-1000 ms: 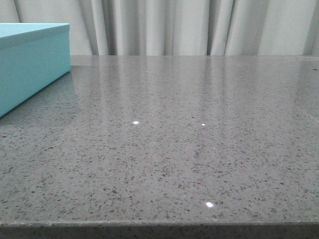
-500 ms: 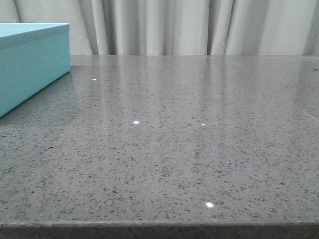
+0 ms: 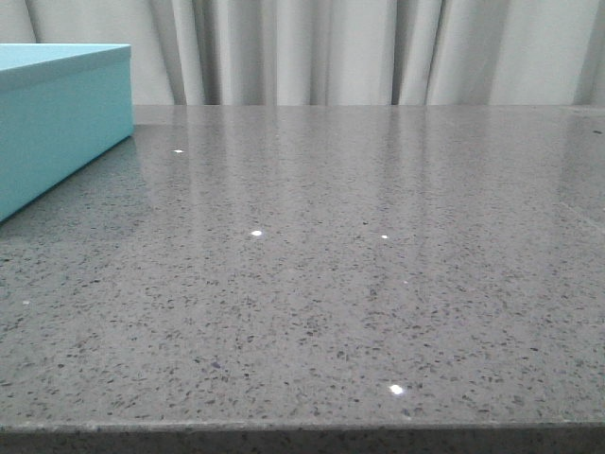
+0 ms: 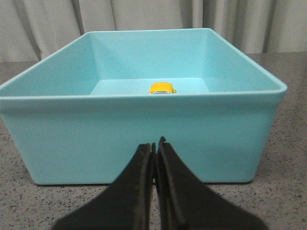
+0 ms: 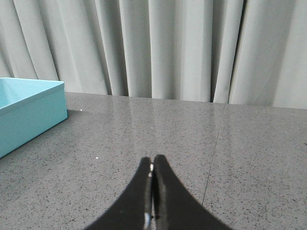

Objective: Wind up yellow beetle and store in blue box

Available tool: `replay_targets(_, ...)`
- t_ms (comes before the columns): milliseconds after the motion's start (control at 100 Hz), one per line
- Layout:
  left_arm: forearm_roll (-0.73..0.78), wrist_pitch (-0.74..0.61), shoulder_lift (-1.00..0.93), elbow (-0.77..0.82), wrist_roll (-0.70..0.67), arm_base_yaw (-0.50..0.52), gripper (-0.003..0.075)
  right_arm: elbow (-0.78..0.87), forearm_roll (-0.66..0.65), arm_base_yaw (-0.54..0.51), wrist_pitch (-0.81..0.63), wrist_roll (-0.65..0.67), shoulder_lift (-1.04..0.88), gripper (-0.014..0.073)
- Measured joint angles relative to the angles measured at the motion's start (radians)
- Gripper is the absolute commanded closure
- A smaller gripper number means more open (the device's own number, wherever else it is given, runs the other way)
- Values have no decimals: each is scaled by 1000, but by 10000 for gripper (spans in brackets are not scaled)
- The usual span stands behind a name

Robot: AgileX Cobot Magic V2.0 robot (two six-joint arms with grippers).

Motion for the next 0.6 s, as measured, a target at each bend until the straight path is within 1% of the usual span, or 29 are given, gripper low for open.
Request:
replay_targets(80, 0, -58, -42, 56, 0, 0, 741, 0, 0, 0, 0, 0, 0, 660)
replay_targets(120, 0, -55, -62, 58, 0, 0, 741, 0, 0, 0, 0, 0, 0, 660)
replay_targets(180, 0, -100, -79, 58, 0, 0, 741, 0, 0, 0, 0, 0, 0, 660)
replay_targets(600, -2, -97, -79, 58, 0, 0, 741, 0, -2, 0, 0, 0, 0, 660)
